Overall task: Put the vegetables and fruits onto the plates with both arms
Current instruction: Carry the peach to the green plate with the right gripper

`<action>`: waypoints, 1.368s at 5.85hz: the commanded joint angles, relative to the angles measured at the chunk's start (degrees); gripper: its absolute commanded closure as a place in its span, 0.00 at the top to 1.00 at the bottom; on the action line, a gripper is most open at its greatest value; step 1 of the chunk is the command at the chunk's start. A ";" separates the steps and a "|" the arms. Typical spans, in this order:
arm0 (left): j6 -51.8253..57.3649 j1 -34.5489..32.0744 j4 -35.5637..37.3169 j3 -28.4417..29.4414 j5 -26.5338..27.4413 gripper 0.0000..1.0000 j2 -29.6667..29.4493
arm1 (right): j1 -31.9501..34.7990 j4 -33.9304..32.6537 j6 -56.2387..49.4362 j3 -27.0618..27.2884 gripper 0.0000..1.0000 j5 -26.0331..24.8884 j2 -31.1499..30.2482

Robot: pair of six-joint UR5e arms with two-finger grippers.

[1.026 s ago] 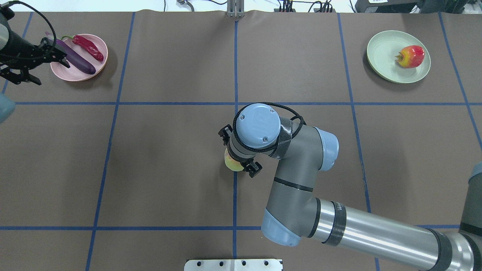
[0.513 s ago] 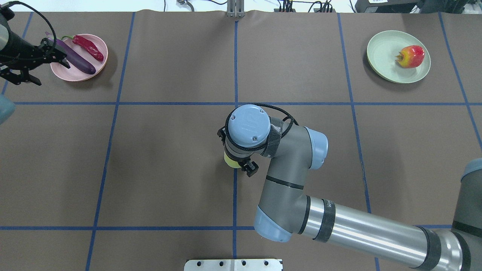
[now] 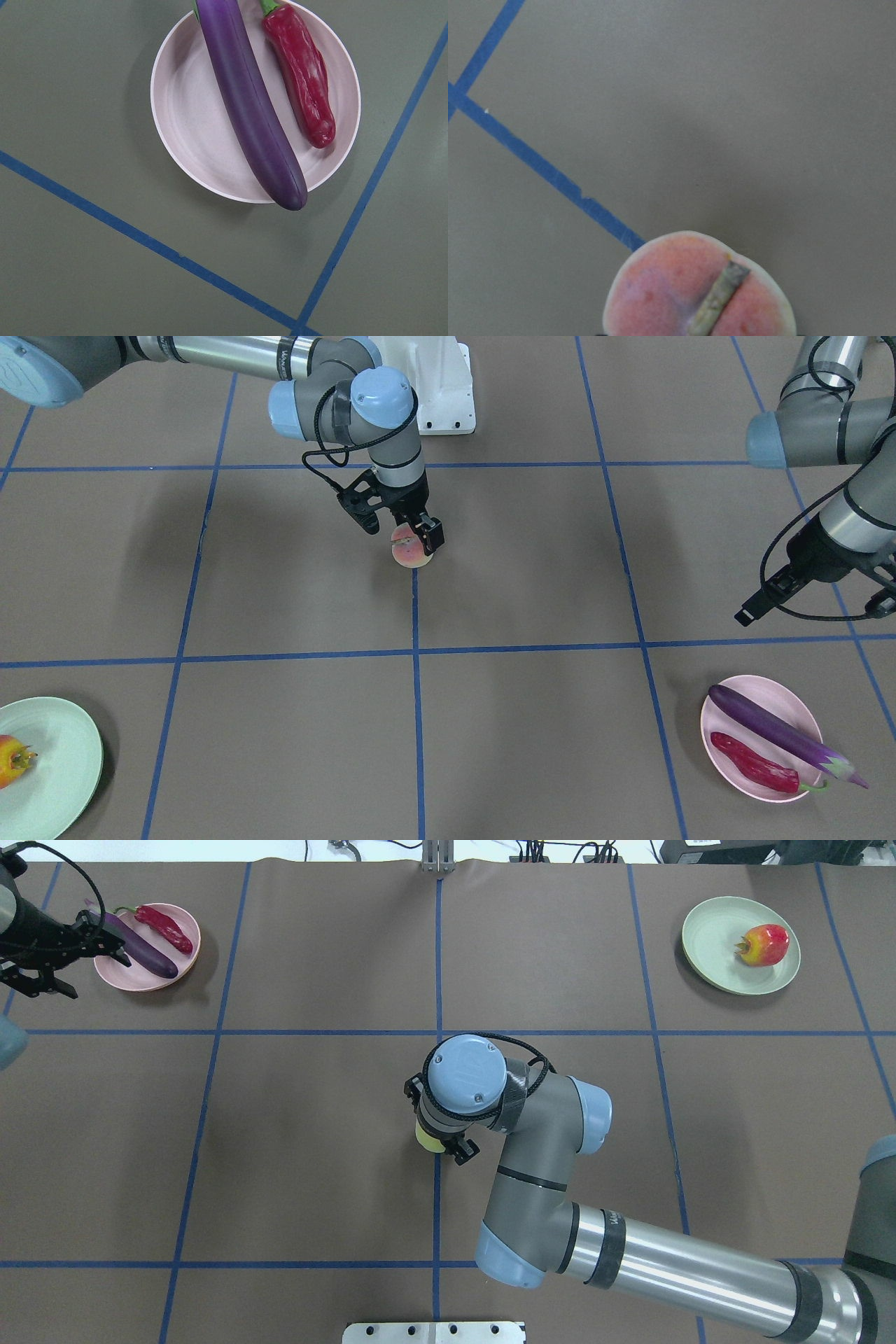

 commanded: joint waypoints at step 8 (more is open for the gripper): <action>0.85 1.14 0.02 -10.04 -0.18 1.00 6.79 | 37.68 4.86 -62.54 -22.57 0.00 12.81 -7.02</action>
